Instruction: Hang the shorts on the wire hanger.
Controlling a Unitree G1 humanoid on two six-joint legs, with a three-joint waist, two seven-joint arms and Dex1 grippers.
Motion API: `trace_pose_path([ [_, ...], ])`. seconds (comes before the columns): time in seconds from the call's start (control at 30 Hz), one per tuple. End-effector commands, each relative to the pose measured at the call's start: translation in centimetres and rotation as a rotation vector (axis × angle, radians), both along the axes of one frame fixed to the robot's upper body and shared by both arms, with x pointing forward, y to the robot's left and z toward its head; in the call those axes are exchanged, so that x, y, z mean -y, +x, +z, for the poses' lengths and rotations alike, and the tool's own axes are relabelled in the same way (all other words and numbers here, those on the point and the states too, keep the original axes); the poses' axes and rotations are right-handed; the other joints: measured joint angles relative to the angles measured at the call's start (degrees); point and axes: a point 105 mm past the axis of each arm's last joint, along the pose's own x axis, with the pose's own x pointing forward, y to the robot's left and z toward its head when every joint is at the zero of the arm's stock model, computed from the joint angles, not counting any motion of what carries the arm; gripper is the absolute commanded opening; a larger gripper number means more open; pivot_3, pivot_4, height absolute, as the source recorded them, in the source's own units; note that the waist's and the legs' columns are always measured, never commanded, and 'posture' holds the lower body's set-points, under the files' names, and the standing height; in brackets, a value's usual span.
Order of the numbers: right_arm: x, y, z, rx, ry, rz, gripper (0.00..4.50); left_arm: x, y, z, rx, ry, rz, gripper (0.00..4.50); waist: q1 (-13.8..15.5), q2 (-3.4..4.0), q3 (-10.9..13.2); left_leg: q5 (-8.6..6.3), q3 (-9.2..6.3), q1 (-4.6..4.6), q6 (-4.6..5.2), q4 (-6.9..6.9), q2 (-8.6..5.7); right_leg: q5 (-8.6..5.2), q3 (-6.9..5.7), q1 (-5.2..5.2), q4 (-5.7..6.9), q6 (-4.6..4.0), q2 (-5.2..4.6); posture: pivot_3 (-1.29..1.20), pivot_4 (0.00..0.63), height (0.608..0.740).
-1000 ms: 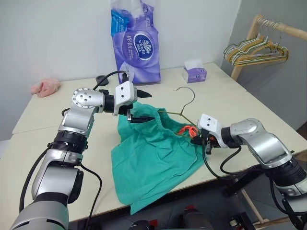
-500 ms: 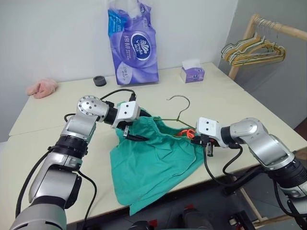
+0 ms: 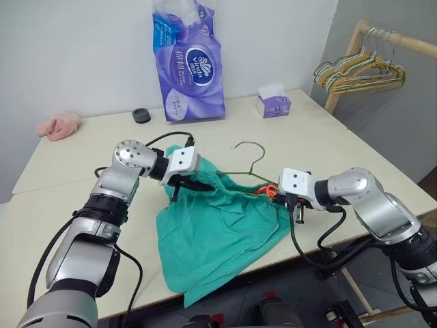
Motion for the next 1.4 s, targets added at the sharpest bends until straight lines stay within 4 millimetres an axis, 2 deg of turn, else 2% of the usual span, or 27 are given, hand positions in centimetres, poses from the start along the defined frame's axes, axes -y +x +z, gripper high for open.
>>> trace_pose_path([
  [0.03, -2.5, -1.2, 2.4, 0.110, 0.048, 0.164, 0.00, 0.8, -0.1, 1.0, 0.044, -0.024, -0.028, 0.01, 0.0, 0.00, 0.0, 0.00, 0.00, 0.00, 0.00, 0.00, 0.00, 0.00, 0.00, 0.00, 0.00, 0.00, 0.00, -0.22, 0.003, 0.740],
  [0.13, -2.4, -0.8, 2.6, 0.153, 0.044, 0.173, 0.00, 0.5, -0.2, 0.6, 0.044, -0.013, -0.026, 0.01, 0.0, 0.00, 0.0, 0.00, 0.00, 0.00, 0.00, 0.00, 0.00, 0.00, 0.00, 0.00, 0.00, 0.00, 0.00, -0.22, 0.004, 0.740],
  [0.23, -1.2, -0.3, 2.5, 0.202, -0.023, 0.183, 0.68, 0.3, 0.0, 0.5, 0.055, -0.013, -0.011, 0.00, 0.0, 0.00, 0.0, 0.00, 0.00, 0.01, 0.00, 0.00, 0.00, 0.00, 0.00, 0.00, 0.00, 0.00, 0.00, -0.22, 0.004, 0.740],
  [0.3, -0.3, 0.1, 2.8, 0.215, -0.042, 0.165, 1.45, 0.3, 0.1, 0.5, 0.058, -0.015, -0.007, 0.00, 0.1, -0.01, 0.0, 0.00, 0.00, 0.00, 0.00, 0.00, -0.01, 0.00, -0.01, 0.01, 0.00, 0.00, 0.00, -0.22, 0.005, 0.740],
  [0.33, 0.2, 0.3, 3.0, 0.225, -0.051, 0.155, 1.64, 0.2, 0.1, 0.5, 0.060, -0.016, -0.005, 0.00, 0.1, -0.01, 0.0, 0.00, 0.00, 0.00, 0.00, 0.01, -0.01, 0.00, -0.01, 0.01, 0.00, 0.00, 0.00, -0.22, 0.005, 0.740],
  [0.5, 5.1, 2.1, 4.4, 0.280, -0.073, -0.034, 3.35, 0.0, 0.5, 0.6, 0.078, -0.026, 0.022, 0.00, 0.3, -0.01, 0.0, 0.00, 0.01, 0.00, 0.00, 0.02, -0.01, 0.00, 0.00, 0.01, 0.00, 0.00, 0.00, -0.21, 0.006, 0.740],
  [0.6, 7.2, 1.7, 4.5, 0.255, -0.037, -0.116, 4.36, -0.1, 0.6, 0.7, 0.083, -0.031, 0.035, 0.00, 0.4, -0.01, 0.0, 0.00, 0.01, 0.01, 0.00, 0.01, 0.00, 0.00, 0.00, 0.02, 0.00, 0.00, 0.00, -0.21, 0.008, 0.740],
  [0.63, 7.8, 1.5, 4.5, 0.247, -0.008, -0.155, 4.47, -0.2, 0.6, 0.7, 0.083, -0.033, 0.041, 0.00, 0.4, -0.02, 0.0, 0.00, 0.00, 0.00, 0.00, -0.02, 0.01, 0.00, -0.01, 0.02, -0.01, 0.00, 0.00, -0.21, 0.009, 0.740],
  [0.73, 9.5, 0.9, 3.7, 0.244, 0.159, -0.310, 4.47, -0.8, 1.1, 1.2, 0.078, -0.057, 0.087, 0.00, 0.4, -0.03, 0.0, -0.01, 0.01, 0.00, 0.01, -0.02, 0.02, 0.00, 0.01, 0.05, 0.00, 0.00, 0.00, -0.21, 0.010, 0.740],
  [0.87, 8.0, -1.1, -0.2, 0.142, 0.291, -0.372, 4.47, -1.3, 1.2, 1.6, 0.076, -0.065, 0.112, 0.00, 0.3, -0.05, 0.0, -0.01, -0.01, 0.05, 0.02, -0.02, 0.03, 0.00, 0.01, 0.09, 0.03, 0.00, 0.01, -0.22, 0.010, 0.740],
  [0.93, 6.9, -1.2, -1.6, 0.099, 0.361, -0.420, 4.47, -1.3, 1.1, 1.6, 0.074, -0.060, 0.109, 0.00, 0.1, -0.04, 0.0, -0.01, 0.04, 0.06, 0.02, -0.01, 0.02, 0.00, 0.06, 0.09, 0.05, 0.00, 0.01, -0.22, 0.010, 0.740],
  [1.2, 4.7, 0.7, -2.6, 0.017, 0.488, -0.505, 4.47, -1.1, 1.0, 1.9, 0.081, -0.058, 0.105, 0.00, 0.1, -0.03, 0.0, 0.00, 0.05, 0.10, 0.02, 0.02, -0.01, 0.00, 0.08, 0.10, 0.06, 0.01, 0.01, -0.21, 0.001, 0.740],
  [1.33, 4.0, 1.0, -3.8, -0.066, 0.479, -0.509, 4.47, -1.2, 1.0, 2.1, 0.087, -0.058, 0.109, 0.00, 0.2, -0.04, 0.0, 0.00, 0.01, 0.10, 0.01, 0.02, -0.01, 0.00, 0.04, 0.10, 0.06, 0.00, 0.01, -0.20, 0.000, 0.740],
  [1.37, 3.9, 1.0, -4.0, -0.083, 0.481, -0.509, 4.08, -1.1, 1.0, 2.1, 0.088, -0.060, 0.110, 0.00, 0.2, -0.04, 0.0, 0.00, 0.01, 0.10, 0.01, 0.02, -0.01, 0.00, 0.05, 0.10, 0.06, 0.00, 0.01, -0.20, 0.000, 0.740],
  [1.4, 3.8, 0.9, -4.2, -0.100, 0.481, -0.507, 3.90, -1.1, 1.0, 2.1, 0.088, -0.061, 0.111, 0.00, 0.2, -0.04, 0.0, 0.00, 0.01, 0.10, 0.01, 0.02, -0.01, 0.00, 0.05, 0.10, 0.06, 0.00, 0.01, -0.19, 0.000, 0.740],
])
